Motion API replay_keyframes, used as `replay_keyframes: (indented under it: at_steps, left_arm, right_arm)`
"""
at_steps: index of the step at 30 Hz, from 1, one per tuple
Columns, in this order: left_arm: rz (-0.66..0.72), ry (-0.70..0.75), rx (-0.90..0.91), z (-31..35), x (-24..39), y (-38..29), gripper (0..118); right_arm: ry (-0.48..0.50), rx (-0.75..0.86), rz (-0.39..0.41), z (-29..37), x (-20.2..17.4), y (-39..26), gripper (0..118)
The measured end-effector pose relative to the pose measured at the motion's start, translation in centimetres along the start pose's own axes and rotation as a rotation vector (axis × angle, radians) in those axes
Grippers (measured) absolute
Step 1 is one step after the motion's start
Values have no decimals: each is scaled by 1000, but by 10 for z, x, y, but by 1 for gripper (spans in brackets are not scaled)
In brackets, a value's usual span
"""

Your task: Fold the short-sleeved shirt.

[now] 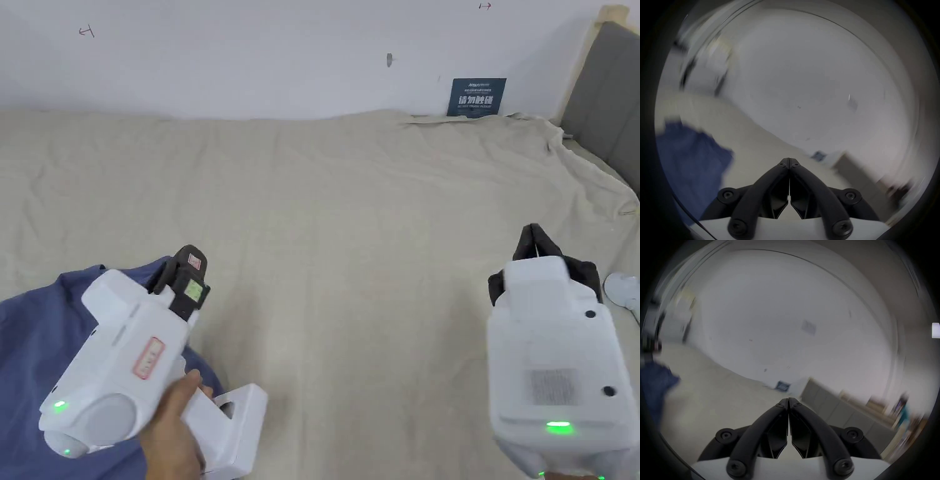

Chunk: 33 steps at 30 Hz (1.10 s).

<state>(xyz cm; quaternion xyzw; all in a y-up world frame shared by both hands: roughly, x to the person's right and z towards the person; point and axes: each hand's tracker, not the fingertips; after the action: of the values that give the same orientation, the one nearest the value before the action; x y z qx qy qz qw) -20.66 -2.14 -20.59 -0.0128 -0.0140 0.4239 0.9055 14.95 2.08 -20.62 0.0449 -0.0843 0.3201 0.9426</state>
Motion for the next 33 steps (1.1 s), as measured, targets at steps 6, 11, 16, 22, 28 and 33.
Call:
replay_keyframes:
  at_steps: [6,11,16,22,28,33]
  left_arm:
    - [543,-47,59,7,-32,-6,1]
    - [115,113,-3,4,-5,4,1]
    - [-596,214,69,0,36,-11,1]
    - [-1042,240,139,2,47,-38,1]
    - [-1050,234,108,1,37,-41,1]
    - [-1012,215,106,3,37,-37,1]
  right_arm:
    - [-156,202,415,11,-24,-9,0]
    - [-39,44,72,4,0,-4,0]
    - [123,-137,-454,-10,31,-12,0]
    - [203,-218,-699,-13,39,-24,0]
    - [208,-227,-714,-14,39,-27,0]
    - [202,-223,-697,-15,40,-26,0]
